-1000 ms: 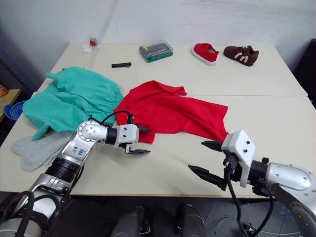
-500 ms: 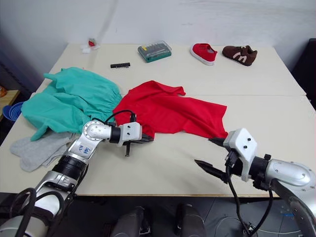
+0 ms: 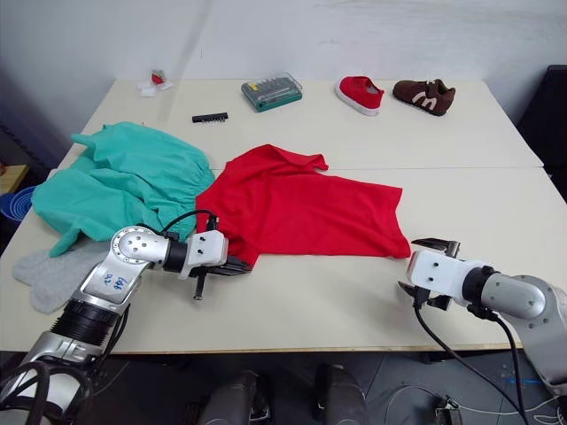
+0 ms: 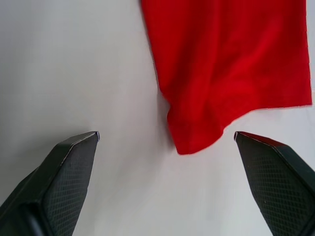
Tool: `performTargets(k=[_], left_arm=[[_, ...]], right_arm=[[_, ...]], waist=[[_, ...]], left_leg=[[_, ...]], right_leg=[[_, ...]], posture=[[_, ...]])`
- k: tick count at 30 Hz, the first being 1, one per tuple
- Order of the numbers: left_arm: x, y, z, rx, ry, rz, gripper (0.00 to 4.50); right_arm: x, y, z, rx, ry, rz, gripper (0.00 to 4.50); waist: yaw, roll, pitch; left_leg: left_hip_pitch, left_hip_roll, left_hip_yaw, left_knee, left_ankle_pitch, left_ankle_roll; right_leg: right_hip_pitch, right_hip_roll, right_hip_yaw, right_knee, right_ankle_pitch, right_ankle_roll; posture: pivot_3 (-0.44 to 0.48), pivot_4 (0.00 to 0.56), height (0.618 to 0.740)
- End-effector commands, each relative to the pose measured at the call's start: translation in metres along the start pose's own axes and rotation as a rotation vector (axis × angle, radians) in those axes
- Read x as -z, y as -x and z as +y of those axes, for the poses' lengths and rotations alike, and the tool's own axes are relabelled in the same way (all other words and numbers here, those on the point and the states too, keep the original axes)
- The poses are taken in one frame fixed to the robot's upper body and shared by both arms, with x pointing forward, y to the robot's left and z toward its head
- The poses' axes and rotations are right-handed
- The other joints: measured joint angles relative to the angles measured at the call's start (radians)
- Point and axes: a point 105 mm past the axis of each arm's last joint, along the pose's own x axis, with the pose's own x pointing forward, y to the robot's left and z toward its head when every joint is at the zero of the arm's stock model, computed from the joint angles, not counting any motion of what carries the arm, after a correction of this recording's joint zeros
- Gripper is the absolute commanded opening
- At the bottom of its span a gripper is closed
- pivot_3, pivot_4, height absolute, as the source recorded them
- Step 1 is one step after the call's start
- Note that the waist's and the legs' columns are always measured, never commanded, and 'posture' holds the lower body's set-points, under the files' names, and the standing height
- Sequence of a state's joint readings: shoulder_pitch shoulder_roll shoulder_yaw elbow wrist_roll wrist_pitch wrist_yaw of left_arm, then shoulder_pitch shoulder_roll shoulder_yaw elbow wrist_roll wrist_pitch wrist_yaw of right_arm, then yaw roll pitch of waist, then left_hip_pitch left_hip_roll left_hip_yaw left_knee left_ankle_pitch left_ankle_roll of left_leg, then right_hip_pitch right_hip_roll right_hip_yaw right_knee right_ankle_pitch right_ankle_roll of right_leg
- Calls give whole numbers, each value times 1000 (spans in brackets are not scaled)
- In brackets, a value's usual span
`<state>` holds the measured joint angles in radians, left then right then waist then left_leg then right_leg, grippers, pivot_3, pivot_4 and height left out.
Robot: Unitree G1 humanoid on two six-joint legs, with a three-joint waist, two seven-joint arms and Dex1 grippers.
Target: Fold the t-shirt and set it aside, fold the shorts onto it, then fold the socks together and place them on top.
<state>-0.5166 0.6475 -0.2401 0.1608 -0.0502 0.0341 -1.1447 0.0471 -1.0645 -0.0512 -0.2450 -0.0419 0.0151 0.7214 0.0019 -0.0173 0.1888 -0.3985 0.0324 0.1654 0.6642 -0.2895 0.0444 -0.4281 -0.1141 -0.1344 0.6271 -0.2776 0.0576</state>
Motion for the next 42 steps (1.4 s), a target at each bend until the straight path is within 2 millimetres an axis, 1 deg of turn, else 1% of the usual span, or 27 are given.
performTargets(k=[1,4,10,11,13,16,17,20,24,32,36,39,42], left_arm=[[-4,-2,2,-24,-17,1,13],[-5,-3,3,-25,-22,2,13],[-3,-1,2,-25,-14,6,13],[-2,0,2,-25,-11,11,1],[-1,1,2,-27,-8,16,0],[-1,3,2,-31,-2,16,0],[-1,4,3,-37,4,14,0],[-3,9,5,-59,37,0,0],[-4,17,4,-68,72,-11,0],[-5,31,1,-76,112,-11,0],[-14,39,-4,-59,182,-64,0],[-16,44,-16,-15,230,-73,0],[-13,45,-25,19,244,-44,0]], right_arm=[[-5,-5,-6,53,112,-31,4500],[0,-11,-7,77,154,-20,4500],[7,-21,-7,115,168,-13,4500],[8,-23,-9,126,171,-8,4315],[11,-27,-9,136,176,-3,3873],[13,-31,-9,140,182,2,2911],[15,-34,-7,140,185,8,2499],[21,-41,-4,139,201,23,1458],[22,-37,-5,142,201,21,54],[25,-31,-11,141,200,25,22],[19,-24,-11,119,202,-2,22],[9,-13,-3,52,203,-45,22],[-3,-2,14,-47,190,-93,22]], waist=[[0,0,0],[-2,0,0],[-3,0,0],[-3,0,0],[-4,0,0],[-4,0,0],[-4,0,0],[-6,-1,0],[-6,-1,0],[-5,-1,0],[-5,-1,0],[-4,0,0],[-3,0,0]], left_leg=[[0,0,0,0,0,0],[0,0,0,0,0,0],[3,0,1,0,0,-1],[3,0,1,0,0,-1],[4,0,1,0,0,-1],[6,0,1,0,0,-1],[6,0,1,0,0,-1],[6,0,1,0,0,-1],[6,0,2,0,1,-1],[6,0,2,0,0,-1],[6,0,2,0,0,-2],[5,1,1,-1,0,-2],[6,1,1,-1,0,-2]], right_leg=[[0,0,0,0,0,0],[0,0,0,1,0,0],[2,0,1,1,0,0],[2,0,1,1,0,0],[3,0,2,1,0,0],[4,0,2,1,0,0],[4,0,2,1,0,0],[4,0,2,1,0,0],[4,0,2,2,0,-1],[4,0,2,2,0,-1],[4,0,3,2,0,-1],[3,0,2,2,-1,-1],[3,0,2,2,-2,-1]], posture=[[0,150,740],[0,150,740],[0,150,740],[0,150,740],[0,150,740],[0,150,740],[0,150,740],[0,150,740],[0,150,740],[0,150,740],[0,150,740],[0,150,740],[0,150,740]])
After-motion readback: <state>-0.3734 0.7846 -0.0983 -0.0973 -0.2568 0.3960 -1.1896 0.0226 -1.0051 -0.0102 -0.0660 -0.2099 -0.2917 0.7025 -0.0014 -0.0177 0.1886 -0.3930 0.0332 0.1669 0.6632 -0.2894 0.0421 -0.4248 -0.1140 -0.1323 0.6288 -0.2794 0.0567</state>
